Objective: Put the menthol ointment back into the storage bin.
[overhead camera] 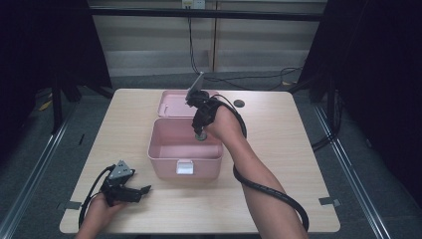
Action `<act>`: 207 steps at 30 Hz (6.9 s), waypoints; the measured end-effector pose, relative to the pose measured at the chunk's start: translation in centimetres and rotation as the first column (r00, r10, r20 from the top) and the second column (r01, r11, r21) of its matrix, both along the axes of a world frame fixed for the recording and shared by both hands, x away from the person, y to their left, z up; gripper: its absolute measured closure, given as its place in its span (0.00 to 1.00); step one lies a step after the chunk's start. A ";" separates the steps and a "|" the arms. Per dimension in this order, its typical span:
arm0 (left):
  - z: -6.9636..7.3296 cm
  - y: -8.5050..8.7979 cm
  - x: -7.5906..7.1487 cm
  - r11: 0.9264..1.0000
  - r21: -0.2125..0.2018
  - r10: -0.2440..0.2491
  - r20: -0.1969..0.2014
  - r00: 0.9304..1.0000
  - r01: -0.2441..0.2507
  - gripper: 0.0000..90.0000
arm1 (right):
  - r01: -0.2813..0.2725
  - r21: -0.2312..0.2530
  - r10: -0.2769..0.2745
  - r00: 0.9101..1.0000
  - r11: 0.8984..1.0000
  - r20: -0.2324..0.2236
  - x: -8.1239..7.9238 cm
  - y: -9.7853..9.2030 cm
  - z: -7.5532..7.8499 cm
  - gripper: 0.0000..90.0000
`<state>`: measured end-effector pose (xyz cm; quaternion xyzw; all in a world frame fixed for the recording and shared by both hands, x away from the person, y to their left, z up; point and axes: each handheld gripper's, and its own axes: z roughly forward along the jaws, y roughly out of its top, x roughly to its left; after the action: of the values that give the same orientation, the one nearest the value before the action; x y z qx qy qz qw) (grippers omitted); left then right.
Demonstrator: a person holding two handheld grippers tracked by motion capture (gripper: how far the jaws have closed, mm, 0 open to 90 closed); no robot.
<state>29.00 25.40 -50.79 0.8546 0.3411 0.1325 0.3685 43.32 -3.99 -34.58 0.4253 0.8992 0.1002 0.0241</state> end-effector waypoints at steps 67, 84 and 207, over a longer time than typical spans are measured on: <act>0.0 0.0 0.0 1.000 0.008 -0.001 0.010 1.000 0.001 0.14 | 0.050 -0.071 -0.050 0.999 0.996 -0.007 1.9 3.0 -8.3 0.57; 0.0 0.0 0.0 1.000 0.006 0.000 0.008 1.000 0.000 0.14 | 0.060 -0.078 -0.061 0.998 0.995 0.000 1.8 3.3 -8.9 0.56; 0.0 0.0 0.0 1.000 0.000 -0.001 0.006 1.000 0.001 0.14 | -0.108 0.002 0.108 0.993 0.994 0.050 -8.4 -11.4 1.1 0.17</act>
<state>29.01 25.36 -50.82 0.8542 0.3397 0.1347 0.3697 34.93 -15.40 -33.53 0.3735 0.9198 0.1139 0.0398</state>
